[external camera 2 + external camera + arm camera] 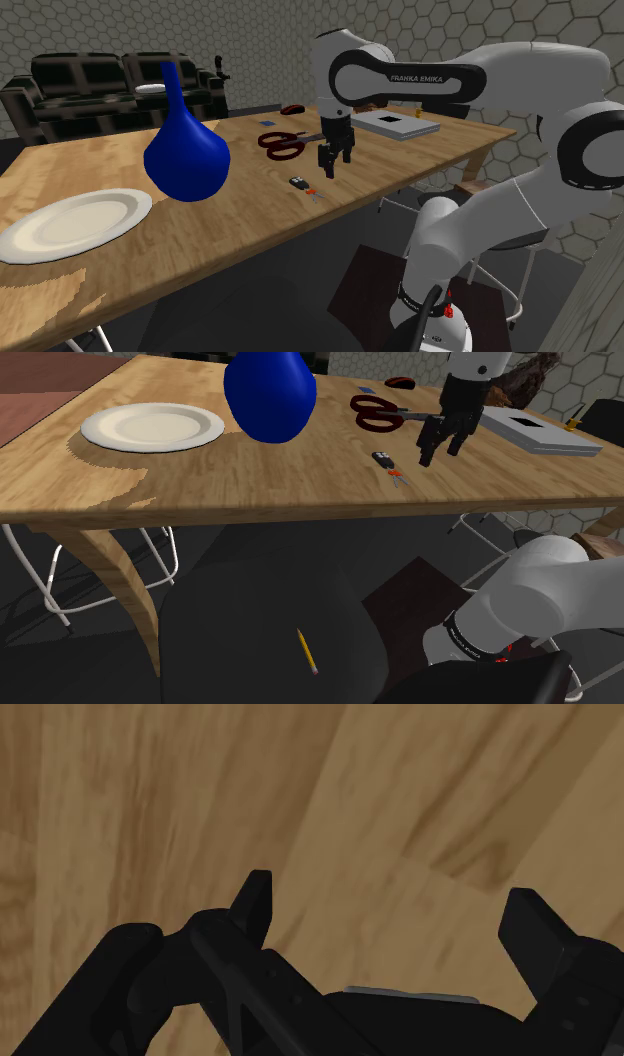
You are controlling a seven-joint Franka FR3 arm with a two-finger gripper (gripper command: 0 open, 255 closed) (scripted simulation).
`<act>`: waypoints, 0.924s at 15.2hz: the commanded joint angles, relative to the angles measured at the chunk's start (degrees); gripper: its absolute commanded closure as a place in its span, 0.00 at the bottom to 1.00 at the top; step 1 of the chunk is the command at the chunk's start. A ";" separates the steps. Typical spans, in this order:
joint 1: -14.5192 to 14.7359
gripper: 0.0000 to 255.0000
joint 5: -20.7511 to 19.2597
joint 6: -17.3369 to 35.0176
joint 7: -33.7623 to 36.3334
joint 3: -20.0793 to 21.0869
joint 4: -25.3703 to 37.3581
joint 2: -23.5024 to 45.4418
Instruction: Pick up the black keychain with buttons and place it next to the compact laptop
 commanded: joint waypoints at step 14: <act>0.74 0.00 10.93 5.18 18.10 10.24 6.42 5.71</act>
